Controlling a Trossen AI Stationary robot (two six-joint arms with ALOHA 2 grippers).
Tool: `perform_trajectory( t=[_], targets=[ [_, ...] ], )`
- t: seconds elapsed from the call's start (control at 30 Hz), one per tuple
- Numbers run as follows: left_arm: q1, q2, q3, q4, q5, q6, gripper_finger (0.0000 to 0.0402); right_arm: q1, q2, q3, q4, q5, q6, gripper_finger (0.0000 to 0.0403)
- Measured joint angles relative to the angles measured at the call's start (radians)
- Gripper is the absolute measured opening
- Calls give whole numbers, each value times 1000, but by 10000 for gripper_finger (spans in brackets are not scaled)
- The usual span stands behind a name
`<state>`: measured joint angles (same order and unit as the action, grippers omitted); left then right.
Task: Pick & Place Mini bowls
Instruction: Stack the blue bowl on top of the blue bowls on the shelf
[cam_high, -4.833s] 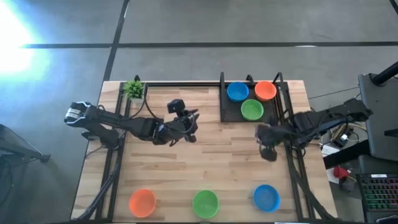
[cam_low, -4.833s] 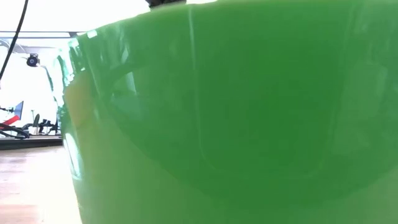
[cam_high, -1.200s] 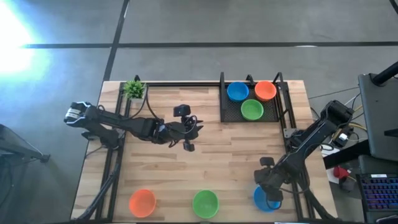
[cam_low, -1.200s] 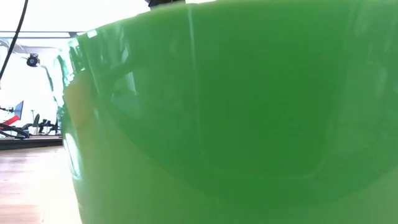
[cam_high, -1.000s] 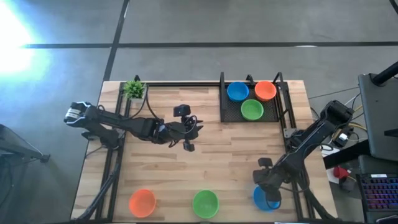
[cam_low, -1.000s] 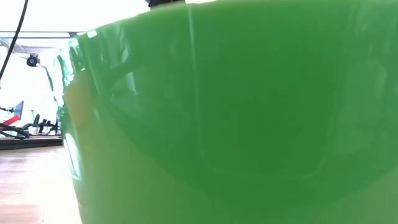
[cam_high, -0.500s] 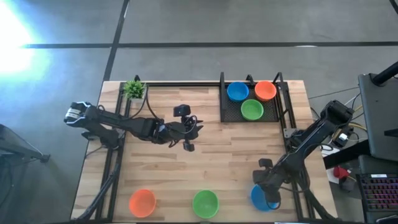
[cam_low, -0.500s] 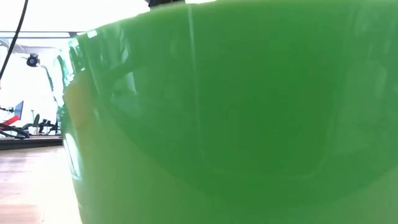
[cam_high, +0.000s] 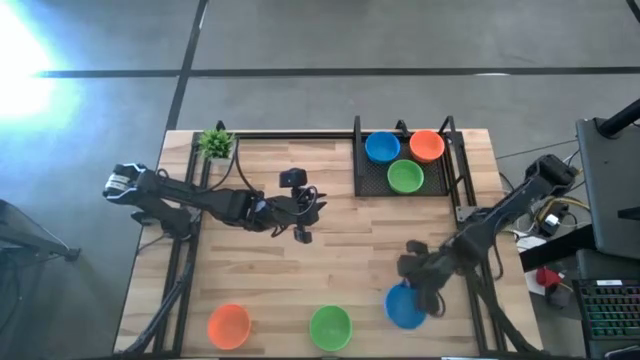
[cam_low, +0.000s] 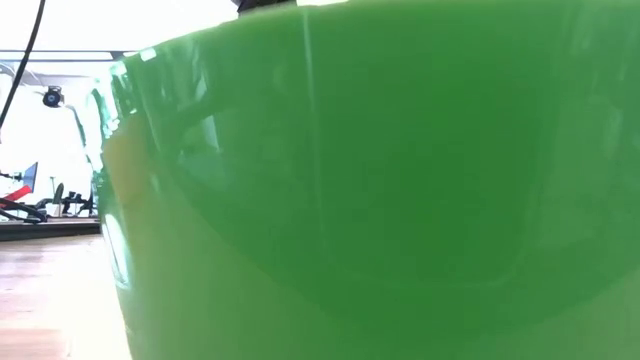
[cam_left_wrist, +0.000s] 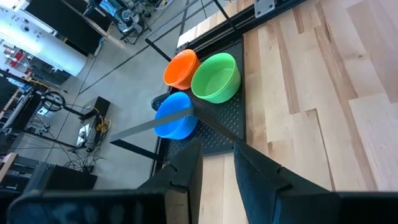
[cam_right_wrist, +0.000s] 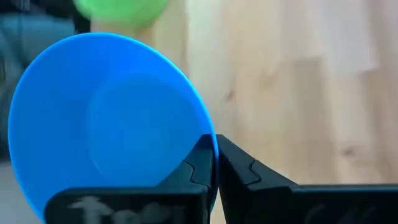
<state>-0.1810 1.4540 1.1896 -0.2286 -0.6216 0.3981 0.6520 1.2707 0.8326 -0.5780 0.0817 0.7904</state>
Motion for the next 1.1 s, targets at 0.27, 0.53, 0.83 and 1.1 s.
perform_trajectory(
  t=[0.27,0.53,0.83,1.1],
  targets=[
    [0,0,0,-6,4,4,92,-210,-85,120,-246,11,-53,8],
    [0,0,0,-7,8,22,92,-479,-90,282,-538,71,-204,8],
    [0,0,0,-36,11,21,92,-848,-81,376,-593,72,-573,8],
    [0,0,0,-38,28,19,92,-1173,-65,385,-542,47,-934,8]
  ],
)
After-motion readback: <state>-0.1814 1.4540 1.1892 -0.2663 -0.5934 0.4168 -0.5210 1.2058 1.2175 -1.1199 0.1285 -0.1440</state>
